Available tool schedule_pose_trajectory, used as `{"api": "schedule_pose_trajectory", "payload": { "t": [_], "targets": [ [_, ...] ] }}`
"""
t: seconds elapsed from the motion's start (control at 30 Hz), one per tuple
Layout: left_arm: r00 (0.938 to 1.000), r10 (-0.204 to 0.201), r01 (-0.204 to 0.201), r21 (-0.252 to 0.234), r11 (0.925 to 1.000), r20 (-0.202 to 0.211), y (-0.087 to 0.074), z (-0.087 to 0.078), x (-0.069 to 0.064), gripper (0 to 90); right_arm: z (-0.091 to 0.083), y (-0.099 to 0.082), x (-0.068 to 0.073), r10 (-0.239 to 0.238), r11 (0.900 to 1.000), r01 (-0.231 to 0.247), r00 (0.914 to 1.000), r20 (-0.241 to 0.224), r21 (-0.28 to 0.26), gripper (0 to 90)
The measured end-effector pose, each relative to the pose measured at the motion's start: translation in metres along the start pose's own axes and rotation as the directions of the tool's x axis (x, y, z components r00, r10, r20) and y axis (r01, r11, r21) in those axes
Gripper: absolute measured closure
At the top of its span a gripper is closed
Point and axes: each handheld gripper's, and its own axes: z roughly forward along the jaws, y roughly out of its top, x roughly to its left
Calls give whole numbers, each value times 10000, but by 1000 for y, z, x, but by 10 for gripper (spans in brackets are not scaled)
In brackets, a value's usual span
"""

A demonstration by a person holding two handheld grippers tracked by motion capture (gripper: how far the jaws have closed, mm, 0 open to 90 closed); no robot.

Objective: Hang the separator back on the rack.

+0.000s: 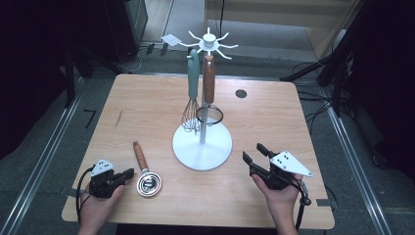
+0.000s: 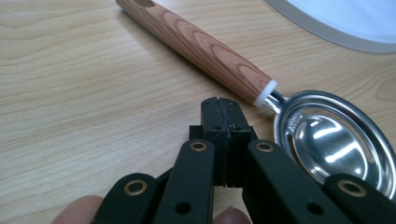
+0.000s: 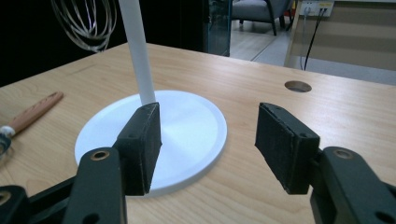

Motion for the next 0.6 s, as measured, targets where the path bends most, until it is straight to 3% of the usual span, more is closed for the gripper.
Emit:
{"api": "schedule_pose_trajectory", "payload": {
  "t": [0.23,0.3,0.6],
  "targets": [
    [9996,236,-238,162,9996,141,0,3,-9,900,0,-25,2,-299,9972,289,9995,129,682,394],
    [9994,299,-302,173,9994,163,0,4,-12,900,2,-30,3,-12,9963,13,10000,-2,857,389],
    [9964,672,-688,296,9972,518,0,7,-25,900,9,-37,12,5,9941,15,9998,-186,1086,389]
  ]
}}
